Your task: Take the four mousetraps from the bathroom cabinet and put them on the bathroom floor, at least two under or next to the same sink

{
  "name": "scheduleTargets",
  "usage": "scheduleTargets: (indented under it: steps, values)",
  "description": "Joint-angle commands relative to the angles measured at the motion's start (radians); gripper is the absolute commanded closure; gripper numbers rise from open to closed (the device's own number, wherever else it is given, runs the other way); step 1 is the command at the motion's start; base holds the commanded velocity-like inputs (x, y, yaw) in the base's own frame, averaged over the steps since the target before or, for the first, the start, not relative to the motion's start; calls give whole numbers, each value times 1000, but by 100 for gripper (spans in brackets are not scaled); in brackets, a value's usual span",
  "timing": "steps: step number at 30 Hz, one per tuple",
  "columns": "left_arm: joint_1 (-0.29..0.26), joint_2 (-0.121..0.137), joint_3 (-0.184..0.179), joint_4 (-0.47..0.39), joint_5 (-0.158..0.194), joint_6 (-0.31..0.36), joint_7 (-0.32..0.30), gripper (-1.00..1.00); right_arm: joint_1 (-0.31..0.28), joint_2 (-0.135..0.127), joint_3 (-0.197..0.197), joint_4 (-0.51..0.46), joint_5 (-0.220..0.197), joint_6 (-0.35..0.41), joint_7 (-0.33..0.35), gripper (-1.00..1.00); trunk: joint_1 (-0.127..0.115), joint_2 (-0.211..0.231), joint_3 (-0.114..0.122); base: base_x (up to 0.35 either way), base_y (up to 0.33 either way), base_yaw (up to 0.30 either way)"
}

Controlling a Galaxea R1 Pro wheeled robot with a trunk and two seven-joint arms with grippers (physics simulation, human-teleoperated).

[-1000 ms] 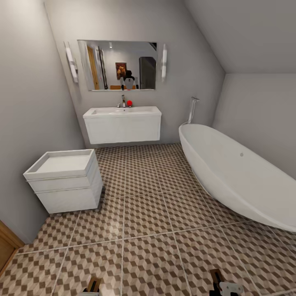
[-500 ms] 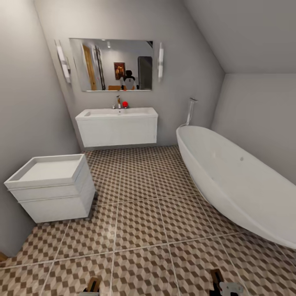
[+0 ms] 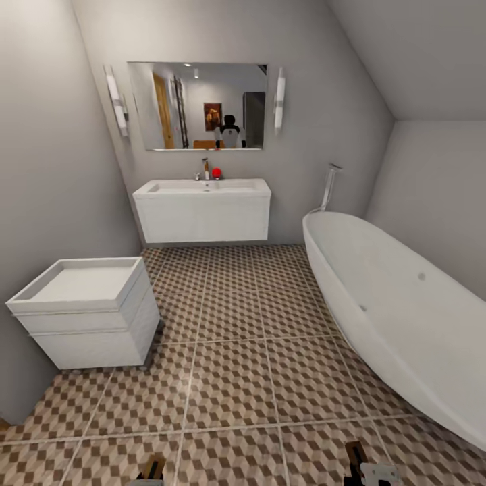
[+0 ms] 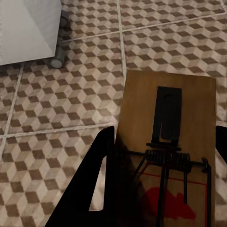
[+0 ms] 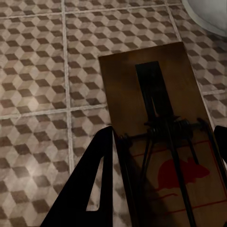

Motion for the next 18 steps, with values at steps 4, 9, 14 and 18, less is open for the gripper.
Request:
scheduleTargets:
  steps: [4, 9, 14, 18]
  values:
    - [-1, -1, -8, 4, 4, -5, 5, 100, 0, -1, 8, 0, -12, -3, 3, 100, 0, 0, -1, 275, -160, 152]
    - [-1, 0, -8, 4, 4, -5, 5, 100, 0, -1, 8, 0, -12, -3, 3, 100, 0, 0, -1, 275, -152, 17]
    - [-1, -1, -8, 4, 4, -5, 5, 100, 0, -1, 8, 0, -12, -3, 3, 100, 0, 0, -1, 275, -54, 1]
    - [-1, -1, -8, 5, 4, -5, 5, 100, 0, -1, 8, 0, -12, -3, 3, 100, 0, 0, -1, 277, -7, 0]
